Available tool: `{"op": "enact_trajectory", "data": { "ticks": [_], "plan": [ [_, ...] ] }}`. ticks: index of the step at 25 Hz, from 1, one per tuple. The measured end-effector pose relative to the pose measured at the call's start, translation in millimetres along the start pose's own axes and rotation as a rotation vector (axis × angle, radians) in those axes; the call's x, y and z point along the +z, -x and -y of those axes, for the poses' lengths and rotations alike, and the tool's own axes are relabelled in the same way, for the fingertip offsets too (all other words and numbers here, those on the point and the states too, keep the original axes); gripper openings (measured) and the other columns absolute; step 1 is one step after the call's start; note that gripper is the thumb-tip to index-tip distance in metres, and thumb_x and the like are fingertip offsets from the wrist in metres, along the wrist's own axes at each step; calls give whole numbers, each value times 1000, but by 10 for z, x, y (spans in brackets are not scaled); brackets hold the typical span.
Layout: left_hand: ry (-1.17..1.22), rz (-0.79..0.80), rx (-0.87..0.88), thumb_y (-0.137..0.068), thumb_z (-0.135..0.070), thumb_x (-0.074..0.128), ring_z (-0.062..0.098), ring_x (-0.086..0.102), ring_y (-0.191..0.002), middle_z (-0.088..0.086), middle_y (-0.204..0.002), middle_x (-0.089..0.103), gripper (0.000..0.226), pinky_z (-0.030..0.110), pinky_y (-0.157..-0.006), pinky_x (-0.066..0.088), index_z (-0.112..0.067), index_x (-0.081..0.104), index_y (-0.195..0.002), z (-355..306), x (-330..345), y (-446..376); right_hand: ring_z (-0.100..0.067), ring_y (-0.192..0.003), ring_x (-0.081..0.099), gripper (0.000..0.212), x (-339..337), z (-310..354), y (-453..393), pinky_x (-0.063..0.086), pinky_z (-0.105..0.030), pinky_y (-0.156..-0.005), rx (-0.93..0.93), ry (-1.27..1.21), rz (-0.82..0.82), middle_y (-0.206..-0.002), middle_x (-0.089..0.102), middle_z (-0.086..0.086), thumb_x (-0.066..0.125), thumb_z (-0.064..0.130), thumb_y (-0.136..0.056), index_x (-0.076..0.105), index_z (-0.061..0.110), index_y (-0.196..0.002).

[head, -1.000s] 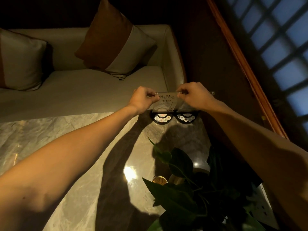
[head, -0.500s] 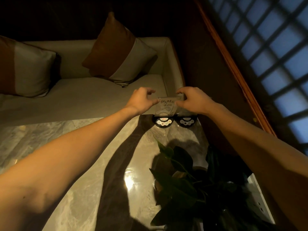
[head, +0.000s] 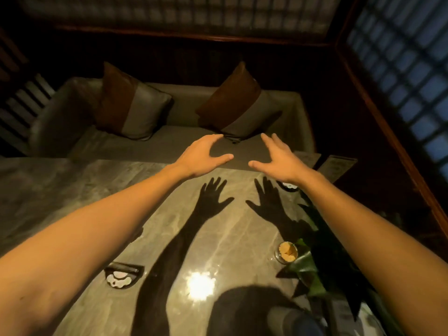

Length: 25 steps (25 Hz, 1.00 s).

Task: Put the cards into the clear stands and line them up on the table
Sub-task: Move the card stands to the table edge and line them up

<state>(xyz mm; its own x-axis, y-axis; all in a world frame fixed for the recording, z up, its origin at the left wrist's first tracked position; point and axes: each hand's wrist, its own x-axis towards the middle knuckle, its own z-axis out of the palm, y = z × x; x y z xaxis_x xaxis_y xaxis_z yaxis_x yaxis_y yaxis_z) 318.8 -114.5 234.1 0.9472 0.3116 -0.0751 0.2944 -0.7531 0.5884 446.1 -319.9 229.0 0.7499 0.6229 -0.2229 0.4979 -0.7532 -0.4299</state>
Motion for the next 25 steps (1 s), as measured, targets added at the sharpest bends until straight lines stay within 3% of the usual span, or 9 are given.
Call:
{"op": "enact_trajectory", "data": {
  "ticks": [8, 13, 16, 19, 23, 25],
  "plan": [
    [194, -213, -169, -88, -52, 69, 15, 52, -131, -2, -143, 57, 62, 29, -106, 40, -23, 55, -141, 1428, -596, 1547, -16, -157, 4, 107, 1250, 1456, 511, 17, -44, -125, -156, -231, 79, -171, 5, 2, 66, 66, -82, 4, 31, -162],
    [314, -228, -293, -85, -50, 72, 13, 56, -127, -1, -136, 63, 60, 36, -108, 45, -21, 60, -136, 2111, -527, 2255, -20, -152, 28, 110, 1937, 2070, 899, 30, -46, -121, -194, -318, 188, -169, 19, 0, 71, 67, -76, 13, 29, -161],
    [388, -262, -349, -85, -46, 73, 11, 59, -121, -2, -130, 67, 53, 37, -107, 46, -21, 64, -131, 2412, -484, 2546, -17, -138, 46, 107, 2286, 2288, 1102, 43, -43, -111, -214, -366, 266, -161, 34, 1, 74, 65, -73, 22, 29, -160],
    [462, -248, -410, -82, -50, 73, 12, 63, -114, -3, -123, 69, 53, 40, -104, 50, -22, 66, -127, 2687, -417, 2767, -11, -114, 59, 88, 2539, 2469, 1255, 51, -31, -96, -250, -327, 367, -139, 51, 9, 77, 55, -78, 39, 27, -152],
    [541, -102, -451, -78, -48, 79, 13, 71, -96, -6, -103, 74, 43, 35, -87, 58, -29, 70, -115, 2900, -342, 3053, -9, -92, 68, 46, 2831, 2557, 1301, 57, -41, -85, -342, -181, 415, -110, 72, 9, 71, 46, -84, 63, 35, -128],
    [537, -30, -450, -77, -35, 84, 20, 74, -84, -2, -96, 75, 36, 39, -76, 62, -28, 71, -110, 2940, -287, 3117, -13, -89, 68, 29, 2903, 2555, 1268, 56, -41, -82, -347, -151, 385, -104, 75, 6, 66, 34, -90, 69, 32, -118]
  ]
}}
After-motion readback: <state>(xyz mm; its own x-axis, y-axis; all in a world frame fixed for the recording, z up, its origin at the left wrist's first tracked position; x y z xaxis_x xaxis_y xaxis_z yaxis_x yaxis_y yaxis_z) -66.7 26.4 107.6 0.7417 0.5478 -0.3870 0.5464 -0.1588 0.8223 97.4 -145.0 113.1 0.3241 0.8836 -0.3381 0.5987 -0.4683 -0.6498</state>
